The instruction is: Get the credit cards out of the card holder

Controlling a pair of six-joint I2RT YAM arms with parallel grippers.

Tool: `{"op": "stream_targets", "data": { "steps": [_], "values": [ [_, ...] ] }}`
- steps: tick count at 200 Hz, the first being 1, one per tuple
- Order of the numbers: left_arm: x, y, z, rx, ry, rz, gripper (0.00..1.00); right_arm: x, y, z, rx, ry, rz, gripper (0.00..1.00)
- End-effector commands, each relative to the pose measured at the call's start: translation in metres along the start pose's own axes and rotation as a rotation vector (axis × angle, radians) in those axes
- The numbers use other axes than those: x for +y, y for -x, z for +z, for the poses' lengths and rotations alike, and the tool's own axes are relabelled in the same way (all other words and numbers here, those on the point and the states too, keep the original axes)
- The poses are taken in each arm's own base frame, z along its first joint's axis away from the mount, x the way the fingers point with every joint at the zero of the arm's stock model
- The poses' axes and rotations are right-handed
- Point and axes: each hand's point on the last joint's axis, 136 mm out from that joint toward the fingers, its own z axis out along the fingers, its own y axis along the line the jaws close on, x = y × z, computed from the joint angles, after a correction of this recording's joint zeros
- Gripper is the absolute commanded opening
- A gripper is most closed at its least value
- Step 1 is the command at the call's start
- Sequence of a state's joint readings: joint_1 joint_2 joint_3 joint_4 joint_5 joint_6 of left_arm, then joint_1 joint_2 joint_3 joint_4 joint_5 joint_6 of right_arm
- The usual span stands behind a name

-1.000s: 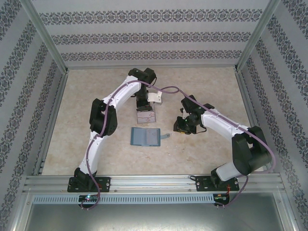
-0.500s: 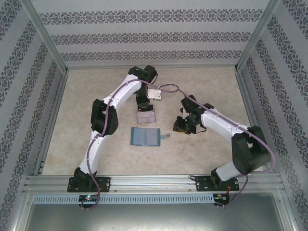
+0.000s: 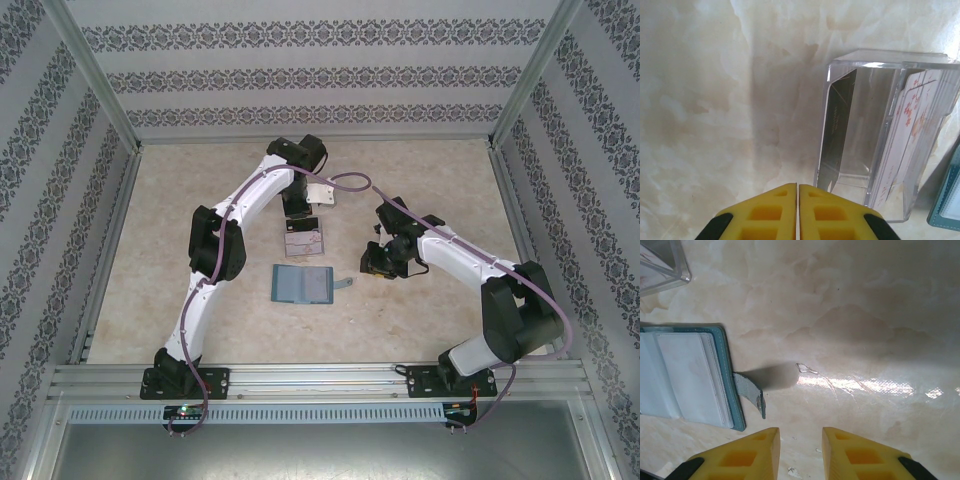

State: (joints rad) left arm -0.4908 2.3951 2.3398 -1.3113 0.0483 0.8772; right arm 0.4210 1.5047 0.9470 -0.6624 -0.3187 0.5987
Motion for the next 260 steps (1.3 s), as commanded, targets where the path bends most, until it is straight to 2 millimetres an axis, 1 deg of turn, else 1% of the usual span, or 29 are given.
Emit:
{"op": "stream_targets", "data": {
  "steps": [1, 32, 60, 100, 119, 162, 193, 226, 246, 260],
  "values": [
    [-0.002, 0.001, 0.014, 0.002, -0.030, -0.019, 0.09, 0.001, 0.002, -0.003, -0.011, -0.002, 0.005, 0.29],
    [-0.010, 0.002, 0.021, -0.001, -0.068, -0.023, 0.07, 0.000, 0.002, -0.002, -0.008, -0.003, 0.008, 0.29],
    [-0.012, 0.000, 0.029, 0.006, -0.082, -0.030, 0.07, 0.001, 0.002, -0.002, -0.009, -0.001, 0.007, 0.29],
    [-0.011, -0.001, 0.028, 0.011, -0.076, -0.037, 0.08, 0.001, 0.002, -0.003, -0.008, -0.001, 0.004, 0.29],
    [-0.008, -0.001, 0.021, 0.009, -0.058, -0.044, 0.08, 0.002, 0.002, -0.003, -0.010, -0.002, 0.005, 0.29],
    [0.000, 0.002, -0.010, -0.034, 0.011, -0.085, 0.08, 0.007, 0.002, -0.002, -0.011, 0.003, -0.002, 0.29],
    [0.003, 0.004, -0.023, -0.058, 0.047, -0.125, 0.08, 0.012, 0.002, 0.000, -0.007, 0.004, -0.016, 0.29],
    [0.008, 0.004, -0.038, -0.091, 0.096, -0.215, 0.08, 0.019, 0.001, 0.003, 0.002, 0.008, -0.031, 0.29],
    [0.010, 0.001, -0.045, -0.111, 0.127, -0.310, 0.09, 0.025, 0.000, 0.005, 0.008, 0.015, -0.044, 0.29],
    [0.007, 0.000, -0.048, -0.126, 0.123, -0.380, 0.09, 0.031, 0.000, 0.007, 0.015, 0.020, -0.055, 0.29]
  ]
}}
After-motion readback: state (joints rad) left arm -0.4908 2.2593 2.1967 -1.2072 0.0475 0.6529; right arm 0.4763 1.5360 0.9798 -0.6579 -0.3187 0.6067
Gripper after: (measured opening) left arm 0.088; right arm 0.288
